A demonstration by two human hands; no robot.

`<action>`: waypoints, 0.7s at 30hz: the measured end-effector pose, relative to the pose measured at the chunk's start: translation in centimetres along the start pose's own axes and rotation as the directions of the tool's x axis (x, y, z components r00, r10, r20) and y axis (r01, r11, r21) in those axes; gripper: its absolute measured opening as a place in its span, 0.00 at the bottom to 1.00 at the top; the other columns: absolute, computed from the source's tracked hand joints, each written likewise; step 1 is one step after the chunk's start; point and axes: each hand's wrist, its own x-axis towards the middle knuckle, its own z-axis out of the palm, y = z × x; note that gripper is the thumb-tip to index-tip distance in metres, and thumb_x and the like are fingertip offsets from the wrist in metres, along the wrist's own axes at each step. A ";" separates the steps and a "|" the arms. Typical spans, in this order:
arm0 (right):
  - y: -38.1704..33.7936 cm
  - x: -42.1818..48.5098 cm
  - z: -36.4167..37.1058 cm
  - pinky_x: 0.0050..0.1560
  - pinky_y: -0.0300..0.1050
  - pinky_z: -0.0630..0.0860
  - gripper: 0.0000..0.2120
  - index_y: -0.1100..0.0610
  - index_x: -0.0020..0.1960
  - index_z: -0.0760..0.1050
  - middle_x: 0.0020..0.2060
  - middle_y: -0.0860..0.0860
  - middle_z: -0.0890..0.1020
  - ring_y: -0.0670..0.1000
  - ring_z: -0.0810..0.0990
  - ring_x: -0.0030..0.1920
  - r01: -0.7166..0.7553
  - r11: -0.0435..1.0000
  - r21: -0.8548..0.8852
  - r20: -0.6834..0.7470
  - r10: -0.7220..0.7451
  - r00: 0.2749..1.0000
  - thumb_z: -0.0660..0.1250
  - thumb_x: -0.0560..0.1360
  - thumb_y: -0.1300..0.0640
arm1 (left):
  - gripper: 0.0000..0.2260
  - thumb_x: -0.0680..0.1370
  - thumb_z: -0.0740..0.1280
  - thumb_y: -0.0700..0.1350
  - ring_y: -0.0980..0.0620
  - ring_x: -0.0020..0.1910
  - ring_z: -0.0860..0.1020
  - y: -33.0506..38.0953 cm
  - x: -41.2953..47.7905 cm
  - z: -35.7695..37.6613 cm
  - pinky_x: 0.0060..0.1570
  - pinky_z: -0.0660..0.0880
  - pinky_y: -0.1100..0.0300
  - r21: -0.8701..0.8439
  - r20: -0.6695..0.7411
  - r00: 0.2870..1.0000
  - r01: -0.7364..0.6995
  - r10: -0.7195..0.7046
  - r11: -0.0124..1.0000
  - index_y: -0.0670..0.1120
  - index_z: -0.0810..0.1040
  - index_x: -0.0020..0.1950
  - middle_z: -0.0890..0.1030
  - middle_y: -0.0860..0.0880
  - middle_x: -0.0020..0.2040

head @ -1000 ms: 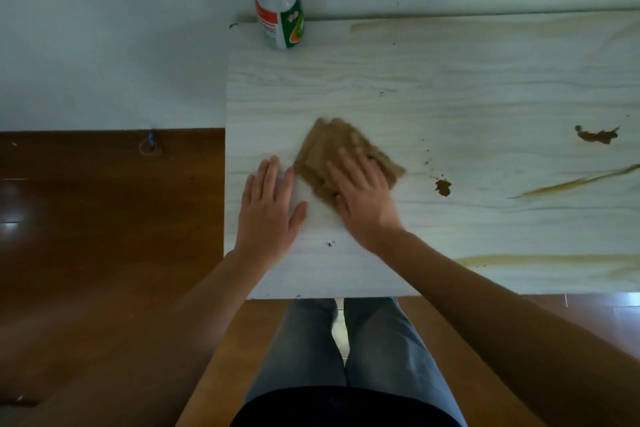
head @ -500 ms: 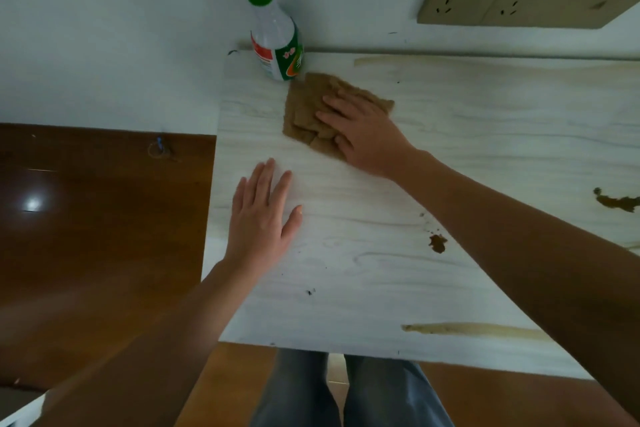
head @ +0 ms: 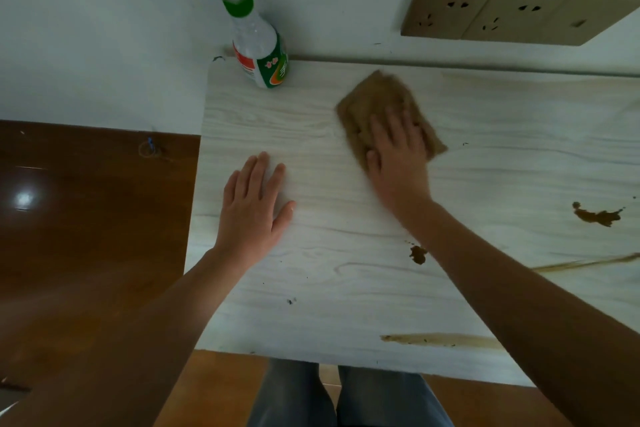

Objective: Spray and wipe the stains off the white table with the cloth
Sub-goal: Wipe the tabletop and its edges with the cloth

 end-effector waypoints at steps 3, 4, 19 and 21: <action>-0.3 -1.8 0.8 0.78 0.61 0.55 0.26 0.56 0.77 0.67 0.77 0.58 0.65 0.63 0.58 0.78 0.357 0.934 0.006 0.116 -0.355 0.928 0.58 0.80 0.51 | 0.31 0.83 0.52 0.61 0.39 0.82 0.55 0.2 0.0 0.2 0.79 0.56 0.41 -0.001 -0.006 1.000 -0.005 0.005 1.000 0.46 0.60 0.82 0.56 0.39 0.83; 0.2 -1.5 0.6 0.79 0.59 0.53 0.26 0.55 0.77 0.65 0.78 0.56 0.63 0.61 0.57 0.79 0.444 0.896 -0.001 0.160 -0.438 0.885 0.58 0.80 0.50 | 0.31 0.84 0.52 0.61 0.39 0.82 0.55 0.3 0.0 0.2 0.79 0.56 0.40 -0.003 -0.008 1.000 -0.005 0.005 1.000 0.45 0.60 0.82 0.56 0.39 0.83; 2.9 3.0 -1.3 0.77 0.63 0.56 0.26 0.57 0.77 0.64 0.77 0.59 0.63 0.64 0.57 0.79 0.049 0.998 -0.049 0.042 -0.047 0.998 0.58 0.80 0.55 | 0.31 0.83 0.53 0.59 0.39 0.83 0.52 0.8 -0.2 0.5 0.80 0.54 0.39 -0.023 -0.023 1.000 0.020 -0.020 1.000 0.44 0.59 0.82 0.55 0.38 0.83; 2.2 -0.6 -0.7 0.78 0.63 0.54 0.26 0.56 0.78 0.64 0.78 0.58 0.62 0.63 0.56 0.79 0.224 0.974 -0.038 0.108 -0.219 0.970 0.59 0.80 0.54 | 0.30 0.83 0.53 0.59 0.39 0.83 0.53 0.8 -0.2 0.5 0.80 0.55 0.39 -0.019 -0.029 0.999 0.011 -0.012 1.000 0.44 0.60 0.82 0.56 0.38 0.83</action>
